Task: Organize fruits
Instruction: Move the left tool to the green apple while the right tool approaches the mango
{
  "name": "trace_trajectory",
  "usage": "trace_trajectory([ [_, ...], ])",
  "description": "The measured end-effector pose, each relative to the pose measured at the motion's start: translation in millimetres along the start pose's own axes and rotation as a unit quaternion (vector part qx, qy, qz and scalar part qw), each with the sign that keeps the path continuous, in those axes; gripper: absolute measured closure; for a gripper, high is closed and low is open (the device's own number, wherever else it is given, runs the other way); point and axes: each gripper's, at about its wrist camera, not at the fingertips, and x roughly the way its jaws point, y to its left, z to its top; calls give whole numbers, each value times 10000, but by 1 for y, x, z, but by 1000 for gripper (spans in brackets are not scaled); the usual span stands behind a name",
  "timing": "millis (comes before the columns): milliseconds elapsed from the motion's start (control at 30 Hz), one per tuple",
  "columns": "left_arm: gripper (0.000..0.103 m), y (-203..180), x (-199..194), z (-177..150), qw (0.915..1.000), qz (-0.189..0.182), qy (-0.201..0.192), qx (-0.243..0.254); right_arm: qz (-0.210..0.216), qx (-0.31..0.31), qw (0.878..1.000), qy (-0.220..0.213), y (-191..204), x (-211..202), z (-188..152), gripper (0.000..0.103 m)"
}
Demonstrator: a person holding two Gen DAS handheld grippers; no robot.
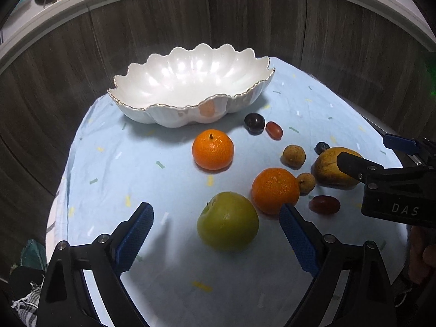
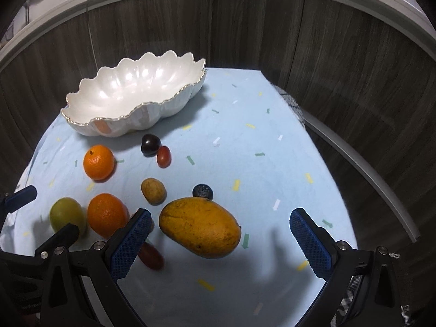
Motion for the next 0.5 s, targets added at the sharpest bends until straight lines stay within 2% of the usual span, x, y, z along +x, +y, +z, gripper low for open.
trace_trajectory([
  [267, 19, 0, 14, -4, 9999, -80, 137, -45, 5, 16, 9999, 110, 0, 12, 0, 2],
  [500, 19, 1, 16, -3, 9999, -108, 59, -100, 33, 36, 9999, 157, 2, 21, 0, 3],
])
